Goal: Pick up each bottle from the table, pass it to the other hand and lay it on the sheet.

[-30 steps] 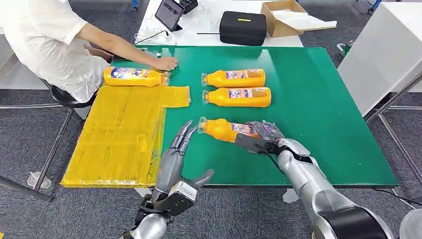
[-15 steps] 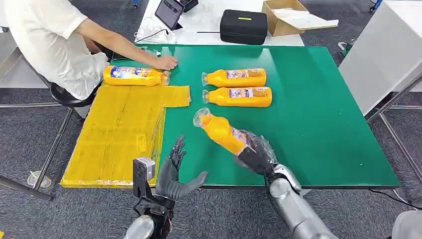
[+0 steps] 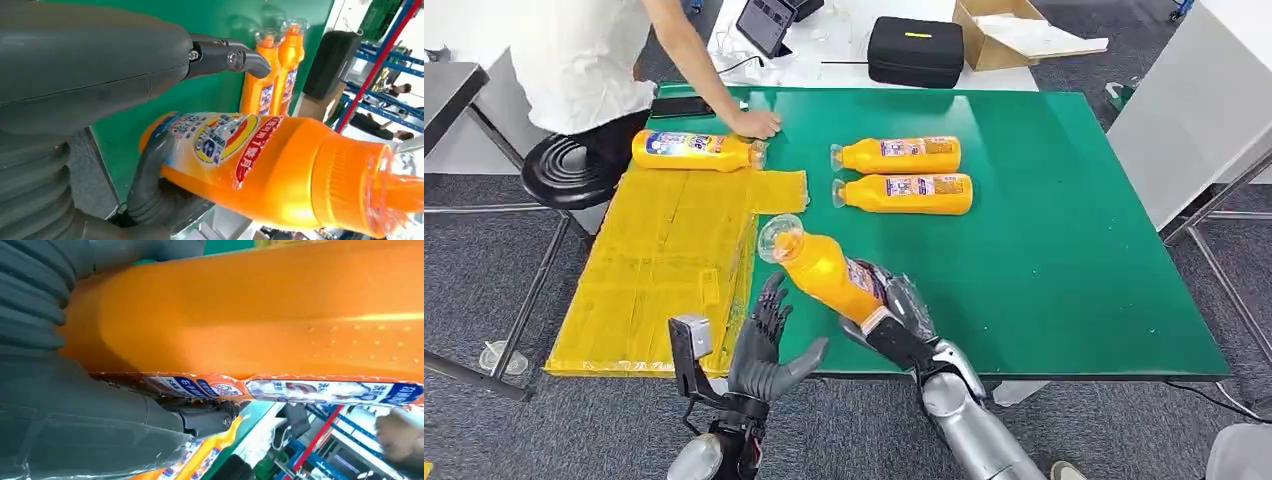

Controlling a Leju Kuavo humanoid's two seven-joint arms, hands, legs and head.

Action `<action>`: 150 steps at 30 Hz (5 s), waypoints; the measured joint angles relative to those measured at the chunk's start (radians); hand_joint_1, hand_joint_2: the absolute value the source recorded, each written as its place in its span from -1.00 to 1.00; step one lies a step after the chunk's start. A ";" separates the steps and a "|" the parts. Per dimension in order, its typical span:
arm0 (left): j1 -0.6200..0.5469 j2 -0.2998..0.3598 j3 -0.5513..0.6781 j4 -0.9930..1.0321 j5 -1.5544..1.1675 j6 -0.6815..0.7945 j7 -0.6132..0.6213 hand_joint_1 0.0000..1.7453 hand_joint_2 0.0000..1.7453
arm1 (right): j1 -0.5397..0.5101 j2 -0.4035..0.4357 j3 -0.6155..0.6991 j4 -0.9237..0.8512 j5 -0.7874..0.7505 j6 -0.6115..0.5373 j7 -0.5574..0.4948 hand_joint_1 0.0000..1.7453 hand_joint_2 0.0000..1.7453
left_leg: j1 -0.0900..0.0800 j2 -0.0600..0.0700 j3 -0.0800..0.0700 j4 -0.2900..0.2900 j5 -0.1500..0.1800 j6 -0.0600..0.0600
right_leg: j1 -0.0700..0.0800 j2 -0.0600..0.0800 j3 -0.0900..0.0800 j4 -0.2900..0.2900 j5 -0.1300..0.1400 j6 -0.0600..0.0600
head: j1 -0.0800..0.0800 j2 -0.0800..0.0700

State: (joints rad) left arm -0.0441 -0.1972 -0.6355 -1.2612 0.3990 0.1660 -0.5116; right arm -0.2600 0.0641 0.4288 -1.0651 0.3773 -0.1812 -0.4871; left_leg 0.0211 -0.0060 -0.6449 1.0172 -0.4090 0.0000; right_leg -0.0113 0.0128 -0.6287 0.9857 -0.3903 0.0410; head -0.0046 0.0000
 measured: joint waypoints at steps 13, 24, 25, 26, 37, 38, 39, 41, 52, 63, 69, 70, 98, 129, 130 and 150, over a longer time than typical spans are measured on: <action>-0.045 -0.011 0.004 0.000 0.018 0.033 -0.039 -1.00 1.00 | -0.050 0.024 0.154 0.023 -0.014 0.093 0.008 1.00 1.00 | 0.000 0.000 0.000 0.000 0.000 0.000 | 0.000 0.000 0.000 0.000 0.000 0.000 | 0.000 0.000; -0.055 -0.011 0.018 -0.008 0.033 0.041 -0.059 1.00 1.00 | -0.084 0.014 0.227 0.029 -0.025 0.119 0.032 0.68 1.00 | 0.000 0.000 0.000 0.000 0.000 0.000 | 0.000 0.000 -0.001 0.000 0.000 0.000 | 0.000 0.000; -0.055 -0.012 0.019 -0.008 0.040 0.034 -0.062 1.00 1.00 | -0.086 0.014 0.228 0.029 -0.032 0.120 0.033 0.40 1.00 | 0.000 0.000 0.000 0.000 0.000 0.000 | 0.000 0.000 -0.001 0.000 0.000 0.000 | 0.000 0.000; -0.056 -0.013 0.021 -0.008 0.045 0.027 -0.066 1.00 1.00 | -0.086 0.014 0.230 0.029 -0.041 0.121 0.033 -0.72 1.00 | 0.000 0.000 0.000 0.000 0.000 0.000 | 0.000 0.000 -0.001 0.000 0.000 0.000 | 0.000 0.000; -0.058 -0.014 0.050 -0.032 0.067 0.003 -0.083 1.00 1.00 | -0.053 0.008 0.217 0.011 -0.135 0.119 0.016 -1.00 1.00 | 0.000 -0.001 -0.001 0.000 0.000 0.000 | 0.000 0.000 -0.001 0.000 0.000 0.000 | 0.000 0.000; -0.058 -0.014 0.053 -0.033 0.069 0.003 -0.083 1.00 1.00 | -0.049 0.007 0.216 0.010 -0.137 0.119 0.014 -1.00 1.00 | 0.000 0.000 -0.001 0.000 0.000 0.000 | 0.000 0.000 -0.001 0.000 0.000 0.000 | 0.000 0.000; -0.058 -0.014 0.054 -0.035 0.069 0.003 -0.083 1.00 1.00 | -0.046 0.006 0.214 0.007 -0.140 0.116 0.012 -1.00 1.00 | 0.000 0.000 -0.001 0.000 0.000 0.000 | 0.000 0.000 -0.002 0.000 0.000 0.000 | 0.000 0.000; -0.055 -0.014 0.059 -0.042 0.071 0.006 -0.084 1.00 1.00 | -0.034 0.007 0.204 0.003 -0.142 0.090 0.003 -1.00 -1.00 | 0.000 0.000 -0.001 0.000 0.000 0.000 | 0.000 0.000 -0.002 0.000 0.000 0.000 | 0.000 0.000; -0.018 -0.013 0.157 -0.124 -0.368 0.513 -0.187 0.88 1.00 | 0.182 0.069 -0.061 -0.115 0.066 -0.518 -0.208 -1.00 -1.00 | 0.000 -0.002 -0.002 0.000 -0.001 0.000 | 0.000 -0.002 -0.003 0.000 -0.002 -0.001 | 0.000 0.000; -0.091 -0.051 0.540 0.059 -1.872 0.516 0.150 1.00 1.00 | 0.299 0.152 -0.382 -0.352 0.215 -0.519 -0.211 -1.00 -1.00 | 0.000 -0.003 -0.001 0.000 0.000 -0.001 | 0.000 -0.002 -0.003 0.000 -0.001 -0.002 | 0.000 0.000; -0.316 0.014 0.525 0.422 -1.700 0.363 0.385 0.44 1.00 | 0.309 0.178 -0.395 -0.401 0.344 -0.519 -0.211 -1.00 -1.00 | 0.001 -0.003 -0.001 0.000 0.004 -0.001 | 0.001 -0.002 -0.002 0.001 -0.001 -0.002 | 0.000 0.000; -0.345 0.024 0.512 0.475 -1.699 0.318 0.392 0.42 1.00 | 0.309 0.180 -0.395 -0.404 0.333 -0.519 -0.211 -1.00 -1.00 | 0.001 -0.003 -0.001 0.000 0.004 -0.001 | 0.001 -0.002 -0.002 0.002 0.000 -0.002 | 0.000 0.000; -0.382 0.074 0.327 0.496 -1.240 -0.192 0.066 -1.00 1.00 | 0.315 0.138 -0.325 -0.386 0.204 -0.519 -0.211 -1.00 -1.00 | -0.001 -0.003 -0.002 0.000 0.002 -0.001 | -0.001 -0.002 -0.003 0.002 -0.001 -0.002 | 0.000 0.000; -0.185 0.099 -0.103 0.010 -0.941 0.073 0.046 -1.00 1.00 | -0.029 -0.062 -0.366 0.161 0.766 -0.518 0.090 -1.00 1.00 | 0.000 -0.004 -0.003 0.000 0.002 -0.001 | -0.001 -0.004 -0.002 0.001 -0.001 -0.001 | 0.000 0.000; -0.184 0.099 -0.105 0.005 -0.941 0.073 0.046 -1.00 1.00 | -0.036 -0.066 -0.362 0.172 0.765 -0.518 0.092 -1.00 1.00 | 0.000 -0.004 -0.003 0.000 0.002 -0.001 | -0.001 -0.004 -0.002 0.001 -0.001 -0.001 | 0.000 0.000; -0.179 0.082 -0.126 -0.048 -0.854 0.095 0.023 -1.00 1.00 | -0.159 -0.124 -0.216 0.366 0.716 -0.289 0.194 -1.00 1.00 | 0.000 -0.004 -0.004 0.000 0.002 -0.001 | 0.000 -0.004 -0.003 0.001 -0.001 -0.001 | 0.000 0.000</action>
State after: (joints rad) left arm -0.2231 -0.1148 -0.7610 -1.3088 -0.4551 0.2605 -0.4887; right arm -0.4193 -0.0599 0.2129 -0.6992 1.0937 -0.4704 -0.2934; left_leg 0.0209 -0.0096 -0.6487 1.0176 -0.4071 -0.0007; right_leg -0.0117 0.0091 -0.6316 0.9871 -0.3909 0.0398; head -0.0046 0.0004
